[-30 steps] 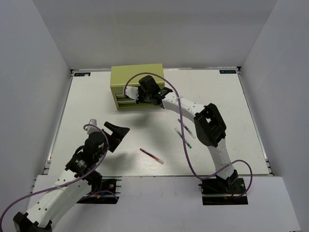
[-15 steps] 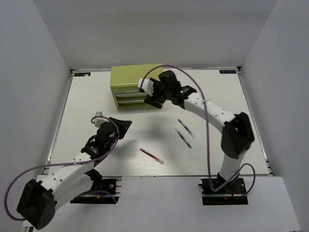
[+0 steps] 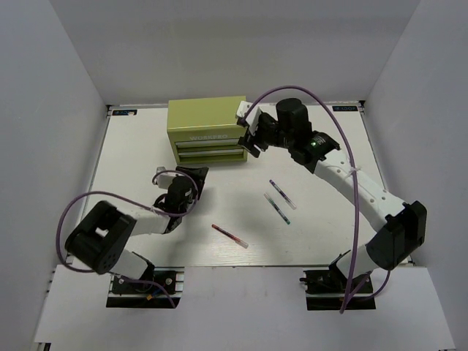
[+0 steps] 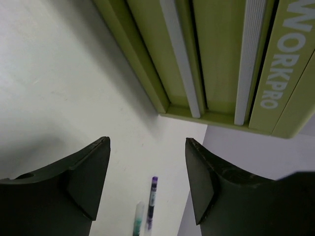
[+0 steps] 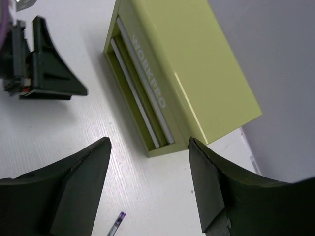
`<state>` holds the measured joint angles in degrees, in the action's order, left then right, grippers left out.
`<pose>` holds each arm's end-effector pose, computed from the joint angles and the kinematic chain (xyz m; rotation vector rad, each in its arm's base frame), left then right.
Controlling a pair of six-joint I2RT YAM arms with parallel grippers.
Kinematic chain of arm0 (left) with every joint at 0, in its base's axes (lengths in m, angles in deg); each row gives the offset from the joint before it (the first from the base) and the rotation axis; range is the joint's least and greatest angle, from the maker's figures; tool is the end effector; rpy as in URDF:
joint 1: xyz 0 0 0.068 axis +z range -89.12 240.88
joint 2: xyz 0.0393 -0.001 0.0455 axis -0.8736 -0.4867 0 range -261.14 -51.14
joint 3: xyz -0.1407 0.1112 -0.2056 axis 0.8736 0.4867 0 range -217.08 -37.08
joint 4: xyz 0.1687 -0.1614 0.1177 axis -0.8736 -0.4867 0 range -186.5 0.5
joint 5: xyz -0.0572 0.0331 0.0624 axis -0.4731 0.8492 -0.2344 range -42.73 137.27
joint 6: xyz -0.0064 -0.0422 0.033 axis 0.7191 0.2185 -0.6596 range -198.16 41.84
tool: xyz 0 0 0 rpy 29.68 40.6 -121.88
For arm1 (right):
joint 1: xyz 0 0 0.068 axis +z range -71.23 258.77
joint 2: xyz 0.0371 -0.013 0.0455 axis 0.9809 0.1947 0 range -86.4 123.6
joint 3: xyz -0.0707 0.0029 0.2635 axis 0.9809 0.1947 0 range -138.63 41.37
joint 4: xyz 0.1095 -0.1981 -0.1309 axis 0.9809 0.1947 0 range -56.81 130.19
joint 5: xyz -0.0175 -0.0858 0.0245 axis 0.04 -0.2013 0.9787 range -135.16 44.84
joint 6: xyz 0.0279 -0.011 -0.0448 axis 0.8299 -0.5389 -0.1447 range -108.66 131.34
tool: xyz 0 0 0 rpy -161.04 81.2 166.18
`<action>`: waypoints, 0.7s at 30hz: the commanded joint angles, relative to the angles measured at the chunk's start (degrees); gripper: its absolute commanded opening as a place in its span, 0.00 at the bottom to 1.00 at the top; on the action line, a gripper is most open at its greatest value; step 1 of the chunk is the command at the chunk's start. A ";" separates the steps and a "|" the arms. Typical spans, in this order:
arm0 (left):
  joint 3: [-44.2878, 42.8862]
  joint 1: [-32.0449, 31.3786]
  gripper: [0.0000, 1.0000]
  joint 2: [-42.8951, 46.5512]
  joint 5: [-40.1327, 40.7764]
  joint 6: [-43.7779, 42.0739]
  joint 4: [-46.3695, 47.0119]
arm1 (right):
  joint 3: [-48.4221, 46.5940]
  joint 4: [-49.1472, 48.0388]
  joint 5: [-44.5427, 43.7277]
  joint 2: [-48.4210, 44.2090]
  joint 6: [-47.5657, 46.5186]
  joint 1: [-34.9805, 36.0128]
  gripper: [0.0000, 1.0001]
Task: Sort the stationery into containers
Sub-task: Open the drawer
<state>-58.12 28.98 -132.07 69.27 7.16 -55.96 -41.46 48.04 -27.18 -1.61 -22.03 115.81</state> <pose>0.2185 -0.1202 0.1449 -1.1714 1.7639 -0.9007 0.2696 0.2173 0.3969 -1.2443 1.3865 0.3366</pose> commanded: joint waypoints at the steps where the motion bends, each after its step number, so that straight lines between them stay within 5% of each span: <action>1: -5.41 0.96 0.72 -5.54 1.82 1.34 8.02 | 1.96 -0.35 0.57 -1.20 0.50 -1.00 0.70; 9: -9.20 3.42 0.54 -18.21 -0.82 3.09 20.07 | 5.65 -0.70 -0.66 -4.28 -0.12 -3.20 0.70; 21: -15.87 5.62 0.54 -24.45 -2.57 3.10 22.71 | 5.75 -1.93 0.13 -3.15 -0.12 -5.31 0.70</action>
<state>-72.13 33.83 -155.87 67.70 10.24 -35.85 -34.47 48.42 -27.62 -5.13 -22.22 111.00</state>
